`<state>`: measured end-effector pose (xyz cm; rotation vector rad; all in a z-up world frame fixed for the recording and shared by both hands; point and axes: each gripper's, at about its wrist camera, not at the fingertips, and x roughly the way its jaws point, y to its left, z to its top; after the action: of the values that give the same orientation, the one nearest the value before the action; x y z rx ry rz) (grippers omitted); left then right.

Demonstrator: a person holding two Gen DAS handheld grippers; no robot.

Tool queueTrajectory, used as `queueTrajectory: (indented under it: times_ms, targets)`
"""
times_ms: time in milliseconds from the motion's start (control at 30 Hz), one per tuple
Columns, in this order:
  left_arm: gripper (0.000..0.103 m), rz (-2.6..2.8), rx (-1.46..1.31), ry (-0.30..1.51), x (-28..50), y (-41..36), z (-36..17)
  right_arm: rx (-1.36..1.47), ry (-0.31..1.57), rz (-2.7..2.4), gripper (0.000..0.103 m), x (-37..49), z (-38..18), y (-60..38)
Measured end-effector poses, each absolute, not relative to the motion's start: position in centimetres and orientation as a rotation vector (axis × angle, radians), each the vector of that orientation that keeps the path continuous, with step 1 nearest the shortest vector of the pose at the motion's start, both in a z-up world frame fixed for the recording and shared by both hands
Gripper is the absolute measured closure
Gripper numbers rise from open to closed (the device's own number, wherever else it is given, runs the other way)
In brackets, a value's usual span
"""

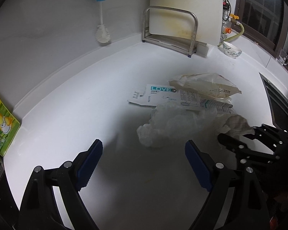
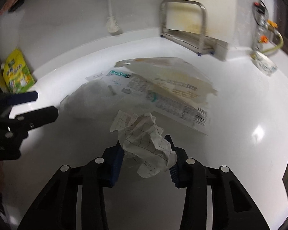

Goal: Collect trash
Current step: 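Grasp the crumpled tissue with the right tool while the left tool grasps the clear plastic bag, then carry the plastic bag and tissue with both tools over the bin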

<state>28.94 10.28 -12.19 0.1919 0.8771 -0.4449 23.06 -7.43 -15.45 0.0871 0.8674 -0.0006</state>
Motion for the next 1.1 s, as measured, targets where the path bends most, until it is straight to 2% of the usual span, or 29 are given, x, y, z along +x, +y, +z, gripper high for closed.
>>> queueTrajectory:
  times_ms: [433, 500, 600, 667, 767, 867, 1100]
  targets:
    - [0.017, -0.504, 0.221, 0.89, 29.8, 6.0, -14.0, 0.243, 0.852, -0.106, 0.063, 18.3, -14.2, -12.5]
    - [0.023, -0.503, 0.227, 0.895, 29.7, 5.6, -14.4, 0.245, 0.848, -0.111, 0.063, 17.7, -14.2, -12.6]
    - [0.037, -0.486, 0.25, 0.899, 29.5, 5.3, -15.2, 0.238, 0.853, -0.12, 0.063, 17.3, -14.2, -12.6]
    - [0.053, -0.48, 0.252, 0.9, 29.3, 5.2, -15.4, 0.248, 0.85, -0.12, 0.063, 17.0, -14.1, -12.7]
    - [0.067, -0.481, 0.231, 0.904, 29.2, 5.3, -15.2, 0.257, 0.847, -0.121, 0.063, 16.5, -14.1, -12.9]
    - [0.073, -0.462, 0.225, 0.909, 29.0, 5.4, -14.9, 0.261, 0.844, -0.114, 0.063, 16.0, -13.9, -12.9]
    - [0.074, -0.414, 0.209, 0.891, 26.2, 6.2, -12.7, 0.26, 0.827, -0.074, 0.063, 14.3, -13.3, -12.7]
